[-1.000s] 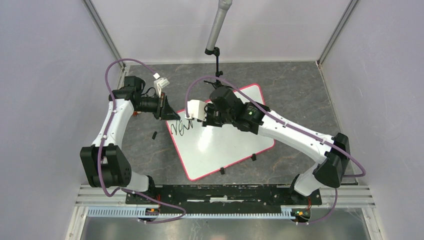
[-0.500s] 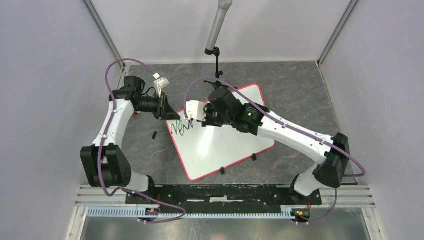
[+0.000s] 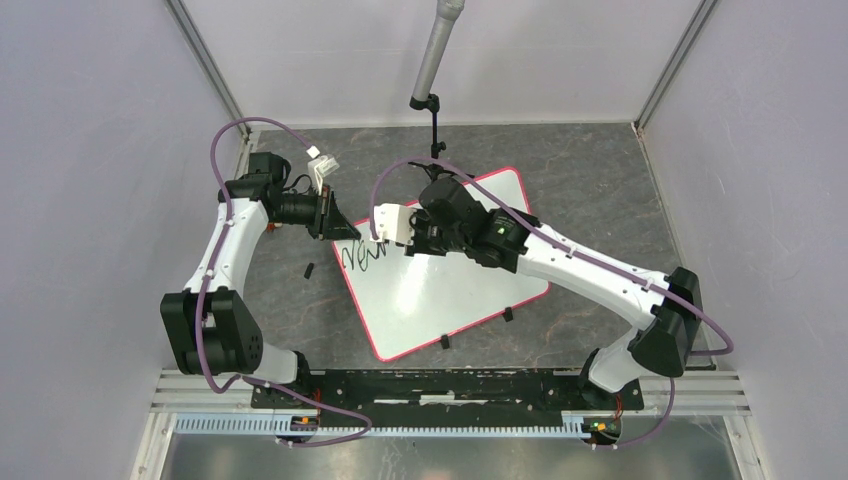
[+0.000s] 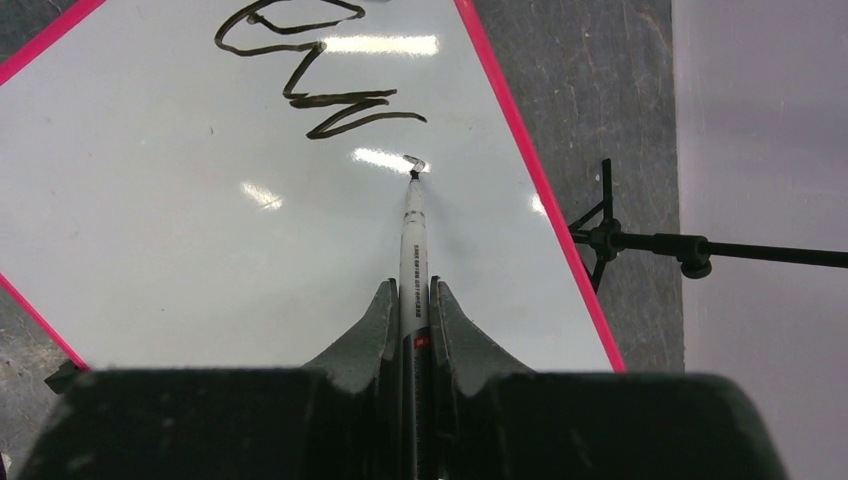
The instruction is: Write a sentence on the whiteboard
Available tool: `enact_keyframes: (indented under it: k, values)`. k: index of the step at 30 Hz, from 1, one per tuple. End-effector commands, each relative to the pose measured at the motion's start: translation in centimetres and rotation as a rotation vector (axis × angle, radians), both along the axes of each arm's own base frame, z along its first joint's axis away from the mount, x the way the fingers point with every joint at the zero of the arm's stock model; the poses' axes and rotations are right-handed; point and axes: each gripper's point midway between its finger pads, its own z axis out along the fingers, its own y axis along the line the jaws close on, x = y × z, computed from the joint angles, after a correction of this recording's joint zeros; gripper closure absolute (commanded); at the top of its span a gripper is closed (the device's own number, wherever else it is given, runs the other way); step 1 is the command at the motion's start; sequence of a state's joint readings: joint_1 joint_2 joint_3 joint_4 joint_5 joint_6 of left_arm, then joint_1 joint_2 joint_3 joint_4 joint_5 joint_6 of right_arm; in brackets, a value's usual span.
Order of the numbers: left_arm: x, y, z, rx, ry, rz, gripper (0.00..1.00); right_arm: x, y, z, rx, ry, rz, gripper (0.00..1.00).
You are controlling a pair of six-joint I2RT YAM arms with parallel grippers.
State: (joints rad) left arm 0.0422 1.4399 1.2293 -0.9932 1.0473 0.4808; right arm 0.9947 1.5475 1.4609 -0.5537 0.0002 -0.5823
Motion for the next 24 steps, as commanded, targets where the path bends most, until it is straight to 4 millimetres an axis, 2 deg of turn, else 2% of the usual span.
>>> enact_keyframes:
  k: [1, 9, 11, 15, 18, 24]
  values:
    - [-0.3, -0.3, -0.6, 0.029, 0.003, -0.013, 0.97, -0.5, -1.5, -1.2, -0.051, 0.012, -0.007, 1.00]
    - [-0.4, -0.3, -0.7, 0.029, 0.002, -0.015, 0.97, -2.5, -1.9, -3.1, -0.098, 0.048, 0.034, 1.00]
    - [-0.4, -0.3, -0.7, 0.029, 0.002, -0.017, 0.97, -3.4, -1.5, -3.7, -0.104, 0.072, 0.067, 1.00]
    - [-0.5, -0.3, -0.8, 0.028, 0.003, -0.016, 0.97, -4.0, -0.9, -4.0, -0.110, 0.076, 0.087, 1.00]
    - [-0.5, -0.3, -0.8, 0.030, 0.000, -0.020, 0.98, -3.8, 0.0, -2.8, -0.083, 0.064, 0.094, 1.00]
    - [-0.6, -0.4, -0.8, 0.033, 0.000, -0.022, 0.97, -2.9, 1.8, 1.8, 0.028, 0.012, 0.092, 1.00]
